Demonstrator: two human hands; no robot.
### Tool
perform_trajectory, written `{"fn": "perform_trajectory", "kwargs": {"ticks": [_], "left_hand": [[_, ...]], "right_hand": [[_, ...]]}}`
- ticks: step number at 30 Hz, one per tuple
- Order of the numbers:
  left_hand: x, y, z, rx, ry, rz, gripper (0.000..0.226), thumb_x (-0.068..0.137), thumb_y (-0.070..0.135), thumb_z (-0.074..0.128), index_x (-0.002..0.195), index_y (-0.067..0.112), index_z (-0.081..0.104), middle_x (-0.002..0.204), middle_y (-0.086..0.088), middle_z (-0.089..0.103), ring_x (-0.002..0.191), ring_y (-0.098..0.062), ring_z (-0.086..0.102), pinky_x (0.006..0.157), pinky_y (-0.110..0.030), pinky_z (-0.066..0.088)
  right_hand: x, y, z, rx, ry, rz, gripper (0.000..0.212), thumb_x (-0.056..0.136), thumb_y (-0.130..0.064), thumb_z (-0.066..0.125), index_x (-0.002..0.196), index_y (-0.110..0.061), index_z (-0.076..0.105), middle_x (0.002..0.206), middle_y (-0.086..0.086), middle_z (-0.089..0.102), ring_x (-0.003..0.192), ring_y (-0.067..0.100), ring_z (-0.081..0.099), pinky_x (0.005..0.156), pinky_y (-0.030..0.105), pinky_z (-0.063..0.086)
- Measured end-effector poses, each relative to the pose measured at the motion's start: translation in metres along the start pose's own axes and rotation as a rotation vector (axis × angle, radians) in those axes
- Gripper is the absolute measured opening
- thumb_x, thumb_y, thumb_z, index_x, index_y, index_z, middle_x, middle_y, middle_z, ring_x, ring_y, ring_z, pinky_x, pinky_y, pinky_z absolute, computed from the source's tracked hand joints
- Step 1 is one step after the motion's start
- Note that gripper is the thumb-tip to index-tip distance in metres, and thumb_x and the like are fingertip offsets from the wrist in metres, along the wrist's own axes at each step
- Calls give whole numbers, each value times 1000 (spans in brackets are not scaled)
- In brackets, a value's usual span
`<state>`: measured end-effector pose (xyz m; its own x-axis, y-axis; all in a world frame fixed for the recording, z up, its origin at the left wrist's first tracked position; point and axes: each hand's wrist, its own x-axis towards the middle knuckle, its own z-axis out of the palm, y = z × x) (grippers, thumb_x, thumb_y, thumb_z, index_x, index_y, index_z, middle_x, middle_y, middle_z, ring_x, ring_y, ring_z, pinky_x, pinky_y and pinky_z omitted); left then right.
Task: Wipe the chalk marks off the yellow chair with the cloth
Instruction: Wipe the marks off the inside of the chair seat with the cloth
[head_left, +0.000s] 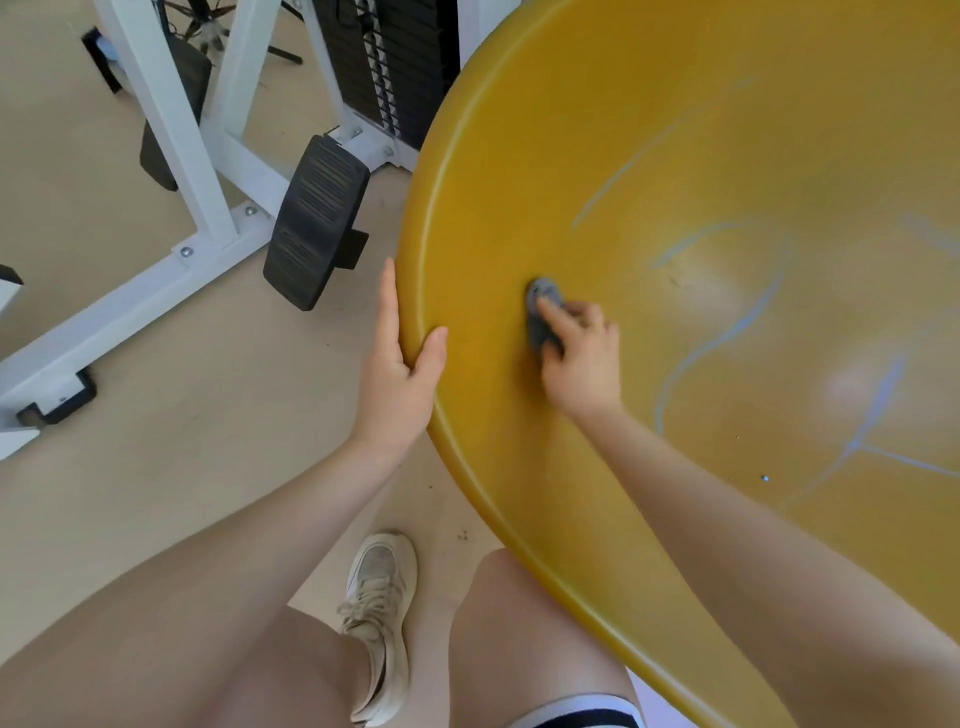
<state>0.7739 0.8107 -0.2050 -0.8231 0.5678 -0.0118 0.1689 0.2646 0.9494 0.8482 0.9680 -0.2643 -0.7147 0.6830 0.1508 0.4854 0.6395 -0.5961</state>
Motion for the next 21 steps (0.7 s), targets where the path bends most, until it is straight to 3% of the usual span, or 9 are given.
{"fn": "perform_trajectory", "kwargs": {"ticks": [3,9,12,15,18,21], "left_hand": [[-1,0,0,14,-2,13,66,98,21,43,148,30,1,126,27,24,90,37,34,74,11,34],[0,-2,1,33,12,24,66,98,21,43,149,28,1,126,27,24,91,38,33,75,10,34],[1,-5,2,7,17,15,66,98,22,43,148,30,1,125,29,23,91,37,34,76,9,36],[2,-7,3,-2,21,19,67,98,22,43,148,32,0,125,32,23,91,38,35,75,9,36],[1,-8,3,-3,40,24,67,98,22,43,148,33,0,136,25,23,100,29,36,78,10,35],[1,-7,1,-11,19,39,68,98,23,44,147,35,-1,146,18,21,107,21,36,85,0,38]], "right_hand": [[-63,-24,4,115,-88,-200,46,79,-16,43,121,-19,60,111,17,55,91,34,48,79,33,31],[-70,-27,2,187,-115,-218,46,81,-20,37,121,-19,61,110,18,56,85,35,49,77,38,42],[-36,-13,11,106,3,-133,45,82,-14,39,120,-17,61,112,21,56,87,40,51,77,43,45],[0,6,10,-15,80,-16,46,88,-6,42,129,-23,53,127,17,49,101,38,46,83,42,40],[31,23,1,-74,64,177,51,92,-5,38,135,-31,43,138,9,37,115,34,37,90,41,36],[33,19,-5,-73,24,249,59,88,-1,38,137,-33,39,140,6,33,118,33,33,92,41,35]]}}
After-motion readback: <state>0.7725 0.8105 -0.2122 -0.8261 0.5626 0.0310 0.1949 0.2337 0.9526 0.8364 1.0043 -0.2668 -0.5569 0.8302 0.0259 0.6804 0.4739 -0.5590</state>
